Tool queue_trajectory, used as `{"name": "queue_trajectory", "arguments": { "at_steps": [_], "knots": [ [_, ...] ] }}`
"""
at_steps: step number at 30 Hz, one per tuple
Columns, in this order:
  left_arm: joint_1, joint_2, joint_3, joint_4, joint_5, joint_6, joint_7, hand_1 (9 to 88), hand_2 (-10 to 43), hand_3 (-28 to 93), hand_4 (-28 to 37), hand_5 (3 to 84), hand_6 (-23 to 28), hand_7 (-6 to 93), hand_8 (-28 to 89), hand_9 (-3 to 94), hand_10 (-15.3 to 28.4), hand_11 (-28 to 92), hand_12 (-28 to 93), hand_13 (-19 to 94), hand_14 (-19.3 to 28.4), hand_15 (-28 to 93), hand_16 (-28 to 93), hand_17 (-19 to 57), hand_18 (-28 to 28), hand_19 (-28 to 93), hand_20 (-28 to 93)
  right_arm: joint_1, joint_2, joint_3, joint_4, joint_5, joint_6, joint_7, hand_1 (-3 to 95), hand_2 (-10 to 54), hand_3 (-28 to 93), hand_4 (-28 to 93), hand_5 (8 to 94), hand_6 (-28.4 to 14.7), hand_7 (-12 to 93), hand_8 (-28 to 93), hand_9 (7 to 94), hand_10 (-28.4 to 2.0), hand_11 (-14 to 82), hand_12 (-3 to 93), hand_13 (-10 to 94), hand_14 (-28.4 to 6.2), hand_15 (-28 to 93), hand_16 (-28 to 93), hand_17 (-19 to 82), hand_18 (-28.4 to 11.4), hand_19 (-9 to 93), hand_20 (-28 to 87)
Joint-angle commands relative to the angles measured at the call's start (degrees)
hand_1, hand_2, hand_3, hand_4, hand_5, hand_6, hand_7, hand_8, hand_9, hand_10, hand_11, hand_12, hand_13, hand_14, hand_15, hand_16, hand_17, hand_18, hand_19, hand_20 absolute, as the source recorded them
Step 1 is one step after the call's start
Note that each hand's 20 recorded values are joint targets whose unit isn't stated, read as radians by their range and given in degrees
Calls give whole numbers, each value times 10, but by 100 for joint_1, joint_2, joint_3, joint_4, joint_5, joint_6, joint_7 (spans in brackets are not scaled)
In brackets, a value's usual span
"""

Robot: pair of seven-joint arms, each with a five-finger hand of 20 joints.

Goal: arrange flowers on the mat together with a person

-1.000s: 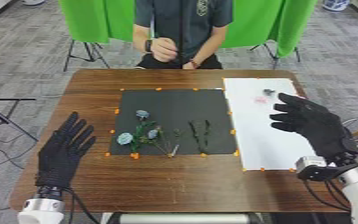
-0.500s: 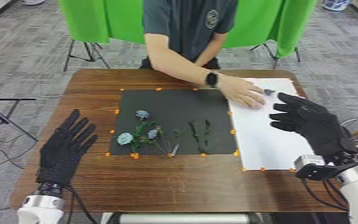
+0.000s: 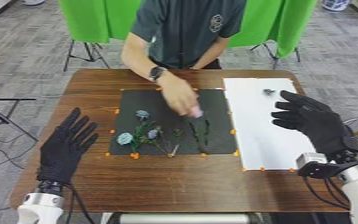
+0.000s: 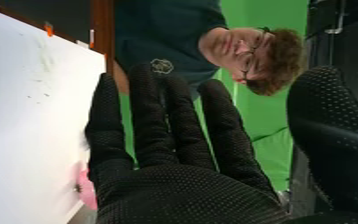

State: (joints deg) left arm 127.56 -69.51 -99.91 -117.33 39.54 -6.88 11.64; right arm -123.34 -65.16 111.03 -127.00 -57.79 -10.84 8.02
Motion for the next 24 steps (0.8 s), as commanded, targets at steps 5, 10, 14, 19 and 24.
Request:
{"name": "queue_trajectory", "arguments": {
  "at_steps": [5, 10, 14, 19, 24],
  "knots": [
    [4, 20, -16, 74, -75, -137, -12, 244, -38, 701, -283, 264, 26, 133, -75, 210, 104, 145, 151, 189, 130, 147, 44, -120, 205, 381, 92, -24, 69, -57, 11, -72, 25, -41, 192, 15, 873, -232, 369, -58, 133, -89, 378, -156, 123, 223, 329, -142, 281, 232, 83, -225, 481, 288],
    [-9, 51, -9, 69, -74, -127, 5, 245, -38, 700, -283, 265, 27, 133, -75, 210, 103, 144, 151, 189, 130, 147, 44, -119, 204, 380, 92, 29, 73, -97, 53, -101, -27, -3, 193, 13, 875, -232, 370, -58, 133, -89, 378, -155, 121, 223, 329, -143, 281, 231, 83, -226, 481, 288],
    [62, 39, -26, 4, -15, -60, 31, 246, -38, 700, -283, 266, 26, 134, -75, 210, 104, 143, 152, 189, 130, 147, 44, -120, 205, 379, 93, 194, 165, -147, 154, -225, 12, 20, 198, 8, 878, -231, 373, -58, 134, -89, 381, -154, 124, 224, 330, -141, 282, 230, 83, -225, 481, 288],
    [62, 51, -31, -27, 81, -53, 12, 244, -38, 700, -283, 267, 27, 133, -75, 211, 105, 143, 152, 189, 130, 147, 44, -119, 205, 378, 93, 960, 1057, -884, 854, -1663, 1160, -776, 254, -41, 861, -249, 473, -49, 207, -118, 498, -152, 283, 239, 446, -126, 438, 194, 142, -214, 557, 312],
    [63, 24, -54, -25, 154, -90, -28, 248, -38, 699, -283, 264, 25, 131, -75, 206, 103, 141, 151, 188, 130, 145, 43, -119, 204, 377, 92, 2086, 1866, -1506, 1648, -3910, 1455, -1045, 286, -82, 847, -273, 489, -35, 271, -149, 510, -138, 326, 235, 484, -112, 506, 171, 168, -205, 597, 332]
  ]
}}
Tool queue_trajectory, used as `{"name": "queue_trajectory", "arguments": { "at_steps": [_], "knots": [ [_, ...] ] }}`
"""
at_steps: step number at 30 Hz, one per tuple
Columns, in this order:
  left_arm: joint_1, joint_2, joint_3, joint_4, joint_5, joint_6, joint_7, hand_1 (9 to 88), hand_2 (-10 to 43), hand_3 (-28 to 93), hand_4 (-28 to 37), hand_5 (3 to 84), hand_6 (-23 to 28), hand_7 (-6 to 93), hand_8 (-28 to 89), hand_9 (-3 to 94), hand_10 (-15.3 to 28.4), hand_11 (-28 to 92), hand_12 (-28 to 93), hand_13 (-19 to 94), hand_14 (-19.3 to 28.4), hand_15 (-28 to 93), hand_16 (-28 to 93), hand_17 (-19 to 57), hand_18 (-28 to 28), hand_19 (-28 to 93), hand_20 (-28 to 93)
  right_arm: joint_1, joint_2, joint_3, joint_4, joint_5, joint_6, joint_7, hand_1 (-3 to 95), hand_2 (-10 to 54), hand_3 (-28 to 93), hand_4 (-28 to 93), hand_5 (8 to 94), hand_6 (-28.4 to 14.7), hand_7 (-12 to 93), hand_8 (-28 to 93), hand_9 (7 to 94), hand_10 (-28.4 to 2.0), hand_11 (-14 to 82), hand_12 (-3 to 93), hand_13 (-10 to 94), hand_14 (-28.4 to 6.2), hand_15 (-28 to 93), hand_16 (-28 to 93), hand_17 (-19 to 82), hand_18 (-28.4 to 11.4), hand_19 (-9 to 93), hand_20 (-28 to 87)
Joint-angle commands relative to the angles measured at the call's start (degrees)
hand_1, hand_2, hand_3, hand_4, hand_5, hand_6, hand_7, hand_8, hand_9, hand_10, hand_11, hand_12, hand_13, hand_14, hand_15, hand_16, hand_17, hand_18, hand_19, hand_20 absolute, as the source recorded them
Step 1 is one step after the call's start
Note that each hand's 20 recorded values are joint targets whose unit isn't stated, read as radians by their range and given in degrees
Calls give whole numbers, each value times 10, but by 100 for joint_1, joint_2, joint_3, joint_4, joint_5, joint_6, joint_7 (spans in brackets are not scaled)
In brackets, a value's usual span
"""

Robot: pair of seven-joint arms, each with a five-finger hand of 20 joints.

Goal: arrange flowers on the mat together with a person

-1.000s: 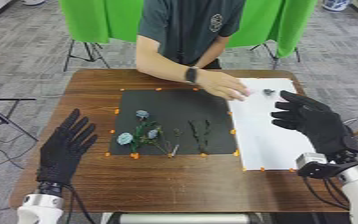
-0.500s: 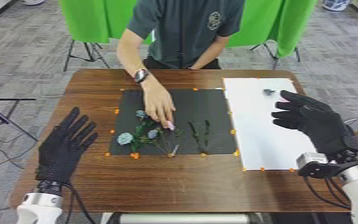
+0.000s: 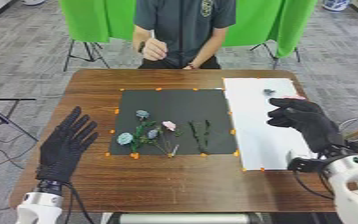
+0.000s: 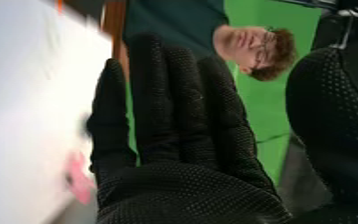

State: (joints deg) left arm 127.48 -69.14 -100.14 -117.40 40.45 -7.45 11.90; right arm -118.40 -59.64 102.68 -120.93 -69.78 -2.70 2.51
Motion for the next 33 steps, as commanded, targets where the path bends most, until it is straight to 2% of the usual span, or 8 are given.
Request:
{"name": "queue_trajectory", "arguments": {
  "at_steps": [1, 6, 7, 9, 14, 16, 23, 33],
  "knots": [
    [85, -18, -34, -22, 69, -24, -51, 250, -39, 699, -283, 262, 25, 130, -75, 203, 101, 140, 152, 188, 130, 144, 44, -119, 204, 377, 92, 1724, 1456, -756, 1143, -2979, 625, -470, 290, -88, 844, -278, 486, -32, 280, -153, 503, -135, 325, 234, 485, -109, 510, 167, 169, -204, 598, 332],
    [104, -30, -23, -29, 52, 27, -30, 252, -39, 698, -282, 259, 23, 130, -73, 202, 100, 139, 155, 188, 130, 143, 45, -120, 204, 376, 93, 2635, 2007, -1559, 1896, -5569, 836, 5, 288, -95, 836, -282, 406, -32, 297, -166, 414, -119, 285, 226, 426, -96, 511, 157, 156, -198, 601, 333],
    [98, -38, -25, -27, 44, 30, -41, 252, -39, 697, -282, 259, 23, 130, -73, 201, 99, 139, 155, 188, 130, 143, 45, -120, 204, 376, 93, 2977, 2139, -2029, 2113, -6399, 935, 454, 282, -95, 835, -283, 387, -30, 294, -165, 398, -111, 271, 223, 389, -94, 495, 153, 141, -198, 592, 330],
    [84, -45, -21, -20, 49, 31, -39, 251, -39, 698, -282, 260, 24, 131, -73, 201, 99, 138, 156, 188, 130, 143, 46, -120, 204, 376, 93, 3231, 2339, -2432, 2453, -7108, 1207, 617, 259, -95, 819, -283, 369, -24, 267, -156, 385, -81, 222, 215, 348, -89, 446, 159, 107, -198, 559, 326],
    [100, -15, -20, -24, 23, 93, -9, 252, -38, 697, -282, 261, 25, 132, -74, 202, 101, 137, 156, 189, 130, 142, 46, -119, 204, 376, 94, 3983, 2387, -3193, 2811, -7724, 288, 1272, 255, -95, 801, -283, 322, -25, 241, -138, 329, -65, 163, 223, 336, -85, 437, 189, 89, -191, 557, 342],
    [130, 1, -18, -36, 18, 109, 19, 251, -38, 698, -282, 262, 25, 132, -74, 202, 100, 137, 157, 189, 130, 143, 46, -120, 204, 376, 94, 4329, 2406, -3621, 3133, -8040, 573, 1420, 258, -95, 798, -283, 305, -28, 241, -134, 315, -67, 153, 229, 332, -86, 468, 197, 88, -189, 564, 351],
    [137, 10, 12, -30, 16, 113, 35, 251, -39, 699, -282, 264, 26, 132, -74, 204, 102, 138, 157, 190, 130, 143, 46, -120, 204, 375, 94, 5140, 2210, -4341, 3859, -8336, 165, 1424, 271, -95, 812, -283, 370, -22, 274, -147, 393, -72, 215, 226, 390, -82, 621, 170, 106, -188, 613, 384],
    [53, 4, 32, 16, 8, 50, 6, 250, -40, 702, -281, 267, 27, 131, -74, 206, 102, 141, 157, 190, 131, 144, 46, -120, 204, 376, 95, 5517, 1979, -4611, 4415, -8572, -381, 1555, 288, -95, 824, -283, 442, 1, 316, -171, 471, -72, 274, 226, 452, -74, 657, 171, 127, -186, 629, 393]
  ]
}}
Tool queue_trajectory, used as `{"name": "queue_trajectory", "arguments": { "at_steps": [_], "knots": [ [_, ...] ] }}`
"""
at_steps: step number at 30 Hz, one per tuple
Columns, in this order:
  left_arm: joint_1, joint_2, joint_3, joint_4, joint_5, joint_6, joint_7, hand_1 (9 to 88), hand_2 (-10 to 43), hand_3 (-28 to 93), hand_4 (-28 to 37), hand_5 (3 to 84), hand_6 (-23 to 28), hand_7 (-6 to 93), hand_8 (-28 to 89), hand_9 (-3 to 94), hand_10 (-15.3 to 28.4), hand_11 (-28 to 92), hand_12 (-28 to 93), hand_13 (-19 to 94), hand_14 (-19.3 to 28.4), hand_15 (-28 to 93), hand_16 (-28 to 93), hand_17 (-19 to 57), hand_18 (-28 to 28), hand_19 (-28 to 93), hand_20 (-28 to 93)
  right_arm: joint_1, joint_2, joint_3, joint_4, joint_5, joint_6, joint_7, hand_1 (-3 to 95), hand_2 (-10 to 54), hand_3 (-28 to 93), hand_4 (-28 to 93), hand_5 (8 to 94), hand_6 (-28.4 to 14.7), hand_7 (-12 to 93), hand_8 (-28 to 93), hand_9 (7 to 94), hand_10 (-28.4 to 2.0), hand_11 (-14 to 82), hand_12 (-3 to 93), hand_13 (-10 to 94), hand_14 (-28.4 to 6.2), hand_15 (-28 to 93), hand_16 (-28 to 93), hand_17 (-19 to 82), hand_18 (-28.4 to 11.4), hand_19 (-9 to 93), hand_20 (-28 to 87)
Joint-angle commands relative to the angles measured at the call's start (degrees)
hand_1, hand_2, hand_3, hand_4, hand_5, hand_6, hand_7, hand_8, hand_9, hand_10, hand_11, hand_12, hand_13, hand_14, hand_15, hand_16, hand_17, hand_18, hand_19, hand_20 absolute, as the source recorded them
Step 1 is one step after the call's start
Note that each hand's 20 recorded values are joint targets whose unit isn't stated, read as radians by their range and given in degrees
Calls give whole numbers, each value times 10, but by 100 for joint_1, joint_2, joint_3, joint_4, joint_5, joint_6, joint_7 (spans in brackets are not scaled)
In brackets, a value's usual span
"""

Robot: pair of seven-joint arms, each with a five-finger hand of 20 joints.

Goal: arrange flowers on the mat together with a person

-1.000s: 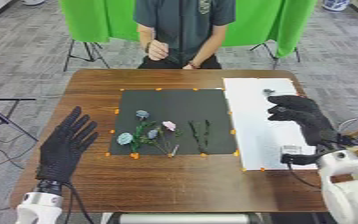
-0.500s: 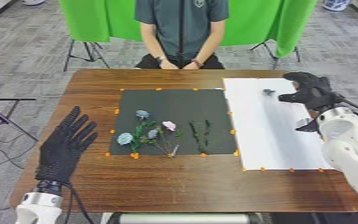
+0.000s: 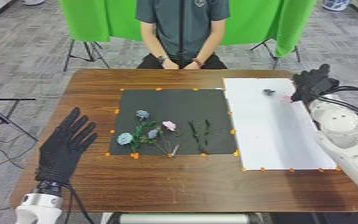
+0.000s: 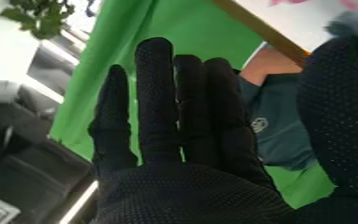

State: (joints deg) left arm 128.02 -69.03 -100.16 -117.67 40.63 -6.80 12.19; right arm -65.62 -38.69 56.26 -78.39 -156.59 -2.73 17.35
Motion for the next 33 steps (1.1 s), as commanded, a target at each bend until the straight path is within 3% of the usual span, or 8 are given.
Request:
{"name": "queue_trajectory", "arguments": {
  "at_steps": [1, 9, 14, 17, 23, 25, 29, 33],
  "knots": [
    [10, -10, 35, 39, -5, -16, -19, 250, -40, 702, -281, 267, 27, 131, -74, 206, 102, 141, 156, 190, 131, 143, 46, -120, 204, 376, 95, 222, -125, 61, 167, 126, -447, 62, 290, -95, 822, -283, 448, 5, 326, -177, 478, -72, 281, 225, 459, -73, 658, 172, 127, -185, 628, 393],
    [43, -28, 34, 38, -11, -18, -12, 250, -39, 701, -281, 270, 28, 130, -73, 207, 103, 142, 155, 190, 131, 143, 45, -120, 204, 375, 95, 142, -228, 215, 145, 281, -1023, 20, 344, -95, 817, -283, 454, 3, 336, -182, 498, -81, 316, 223, 492, -61, 663, 176, 144, -186, 629, 391],
    [28, -16, 55, 47, -22, -4, 11, 251, -41, 702, -281, 276, 29, 129, -73, 212, 104, 142, 153, 192, 132, 143, 45, -119, 205, 376, 95, 143, -368, 235, 280, 390, -789, -150, 350, -95, 818, -283, 455, 3, 340, -182, 508, -81, 335, 222, 507, -56, 662, 177, 149, -181, 633, 389],
    [47, 7, 65, 45, -41, 15, -6, 250, -38, 700, -281, 278, 30, 129, -73, 213, 104, 143, 152, 193, 131, 142, 45, -119, 206, 376, 95, 250, -529, 121, 426, 226, -593, -278, 356, -95, 830, -283, 484, 16, 353, -186, 562, -81, 350, 219, 550, -52, 652, 181, 166, -175, 643, 388],
    [-27, -24, 80, 69, -12, -39, -38, 250, -39, 702, -281, 281, 31, 128, -73, 215, 103, 142, 151, 194, 132, 143, 45, -119, 206, 376, 94, 472, -753, -48, 701, -18, -744, -248, 371, -95, 843, -283, 523, 33, 376, -192, 614, -76, 369, 228, 592, -45, 639, 190, 184, -167, 653, 387],
    [-49, -24, 84, 78, -5, -36, -50, 251, -39, 700, -281, 282, 32, 128, -73, 215, 103, 142, 151, 193, 131, 144, 45, -119, 206, 376, 94, 477, -771, -41, 754, -24, -783, -269, 393, -95, 812, -283, 536, 37, 387, -201, 642, -68, 330, 287, 606, -42, 631, 206, 188, -166, 657, 386],
    [-36, -7, 89, 76, -37, 21, -41, 251, -37, 700, -281, 283, 32, 128, -73, 215, 104, 143, 151, 193, 132, 145, 45, -120, 206, 377, 94, 432, -760, -34, 851, -192, -604, -321, 459, -95, 755, -283, 564, 41, 469, -70, 749, -44, 198, 434, 650, -27, 593, 299, 208, -162, 666, 389],
    [-4, 24, 85, 66, -50, 49, 12, 251, -37, 699, -281, 283, 32, 128, -73, 215, 104, 142, 150, 193, 132, 146, 44, -120, 206, 377, 94, 373, -723, 2, 876, -132, -325, -404, 519, -95, 777, -281, 669, 54, 502, -36, 845, -39, 198, 481, 728, -22, 584, 337, 244, -161, 688, 392]
  ]
}}
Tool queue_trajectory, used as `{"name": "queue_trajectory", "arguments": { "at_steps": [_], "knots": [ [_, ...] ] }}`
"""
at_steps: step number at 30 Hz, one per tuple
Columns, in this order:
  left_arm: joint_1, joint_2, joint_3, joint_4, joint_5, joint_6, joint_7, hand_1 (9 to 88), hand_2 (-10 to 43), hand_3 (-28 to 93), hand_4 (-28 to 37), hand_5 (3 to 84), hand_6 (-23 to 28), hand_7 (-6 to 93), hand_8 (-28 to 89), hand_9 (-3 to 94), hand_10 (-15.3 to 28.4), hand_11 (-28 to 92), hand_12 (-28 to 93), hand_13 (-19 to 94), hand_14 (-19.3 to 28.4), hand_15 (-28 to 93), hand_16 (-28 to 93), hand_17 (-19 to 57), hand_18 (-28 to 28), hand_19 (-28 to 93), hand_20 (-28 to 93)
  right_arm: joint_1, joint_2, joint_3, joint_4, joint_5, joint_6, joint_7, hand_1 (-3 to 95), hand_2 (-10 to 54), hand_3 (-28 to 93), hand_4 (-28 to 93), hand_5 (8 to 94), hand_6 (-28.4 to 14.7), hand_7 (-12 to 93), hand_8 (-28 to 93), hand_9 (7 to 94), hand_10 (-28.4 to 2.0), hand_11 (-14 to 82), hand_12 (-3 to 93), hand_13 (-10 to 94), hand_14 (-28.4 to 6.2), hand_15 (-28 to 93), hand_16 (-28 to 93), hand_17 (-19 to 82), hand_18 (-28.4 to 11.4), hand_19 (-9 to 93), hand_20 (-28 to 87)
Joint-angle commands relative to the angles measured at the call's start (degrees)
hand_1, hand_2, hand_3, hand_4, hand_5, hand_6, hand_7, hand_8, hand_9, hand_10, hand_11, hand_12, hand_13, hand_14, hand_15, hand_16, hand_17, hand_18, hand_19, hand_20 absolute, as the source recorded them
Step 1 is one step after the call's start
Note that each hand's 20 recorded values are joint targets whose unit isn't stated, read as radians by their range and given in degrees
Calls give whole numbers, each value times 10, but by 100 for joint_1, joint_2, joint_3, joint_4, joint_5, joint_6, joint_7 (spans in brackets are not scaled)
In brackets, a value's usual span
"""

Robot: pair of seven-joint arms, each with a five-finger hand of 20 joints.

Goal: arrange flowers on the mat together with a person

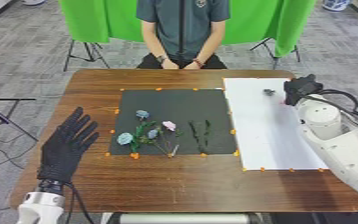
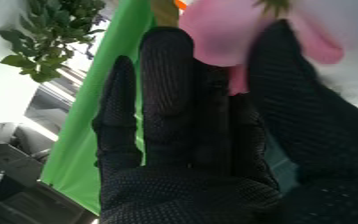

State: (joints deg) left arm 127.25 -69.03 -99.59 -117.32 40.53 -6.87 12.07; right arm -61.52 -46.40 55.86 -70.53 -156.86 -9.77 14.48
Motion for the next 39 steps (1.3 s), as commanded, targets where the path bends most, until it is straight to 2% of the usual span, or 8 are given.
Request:
{"name": "queue_trajectory", "arguments": {
  "at_steps": [1, 8, 15, 20, 24, 30, 35, 39],
  "knots": [
    [74, 23, 23, 29, -48, 64, 25, 251, -37, 700, -280, 283, 32, 128, -73, 215, 104, 142, 150, 193, 132, 145, 44, -120, 206, 377, 94, -42, 67, 26, 66, -48, 494, -126, 523, -95, 785, -282, 686, 54, 498, -36, 860, -39, 197, 483, 742, -23, 585, 336, 252, -160, 692, 392],
    [117, 11, 30, 17, -43, 48, 67, 250, -37, 702, -281, 284, 32, 126, -72, 216, 104, 140, 151, 193, 132, 144, 44, -120, 206, 377, 93, 49, 234, -307, -252, 245, 1571, 60, 518, -95, 810, -282, 723, 48, 483, -40, 890, -37, 185, 491, 770, -24, 589, 336, 269, -160, 703, 396],
    [116, 57, 30, 23, -54, 32, 74, 250, -35, 700, -282, 284, 31, 126, -72, 216, 103, 141, 151, 194, 132, 143, 44, -120, 207, 378, 93, -100, 477, -442, -1386, 772, 2308, 67, 517, -95, 817, -283, 736, 45, 469, -26, 896, -37, 180, 500, 775, -26, 597, 338, 271, -162, 708, 400],
    [95, -3, 24, 37, -30, -18, 11, 250, -35, 700, -280, 284, 32, 127, -72, 216, 104, 141, 151, 193, 132, 143, 45, -120, 207, 378, 93, -198, 242, -508, -2148, 1040, 2244, -520, 517, -95, 814, -283, 732, 44, 468, -18, 895, -37, 179, 506, 773, -25, 598, 339, 271, -160, 706, 400],
    [29, -9, 36, 66, -15, -85, -103, 250, -36, 700, -281, 283, 31, 127, -72, 216, 104, 141, 151, 194, 132, 144, 45, -120, 207, 378, 93, -190, -89, -803, -2351, 1221, 2185, -1037, 517, -95, 813, -283, 729, 45, 468, -17, 892, -35, 178, 507, 771, -25, 599, 340, 270, -160, 706, 399],
    [-92, -30, 74, 112, 12, -178, -196, 250, -36, 701, -281, 283, 31, 127, -72, 216, 104, 142, 152, 193, 132, 144, 44, -120, 206, 378, 93, -320, -583, -1051, -2203, 1004, 1834, -1404, 515, -95, 811, -283, 724, 46, 471, -17, 889, -35, 178, 507, 768, -23, 600, 339, 268, -158, 705, 399],
    [-84, -10, 77, 136, -29, -100, -193, 250, -36, 701, -282, 282, 31, 127, -72, 216, 103, 141, 151, 193, 132, 144, 44, -120, 207, 378, 93, -271, -1006, -1286, -1806, 818, 1828, -1623, 512, -95, 815, -283, 721, 47, 473, -18, 888, -33, 177, 505, 766, -24, 602, 338, 267, -158, 706, 399],
    [-210, -22, 106, 191, 0, -215, -269, 250, -36, 701, -281, 284, 31, 127, -73, 216, 103, 141, 151, 194, 131, 144, 44, -120, 207, 378, 93, -322, -1184, -1324, -1640, 685, 1800, -1539, 510, -95, 817, -283, 720, 47, 472, -17, 888, -32, 177, 505, 765, -24, 603, 337, 266, -159, 706, 399]
  ]
}}
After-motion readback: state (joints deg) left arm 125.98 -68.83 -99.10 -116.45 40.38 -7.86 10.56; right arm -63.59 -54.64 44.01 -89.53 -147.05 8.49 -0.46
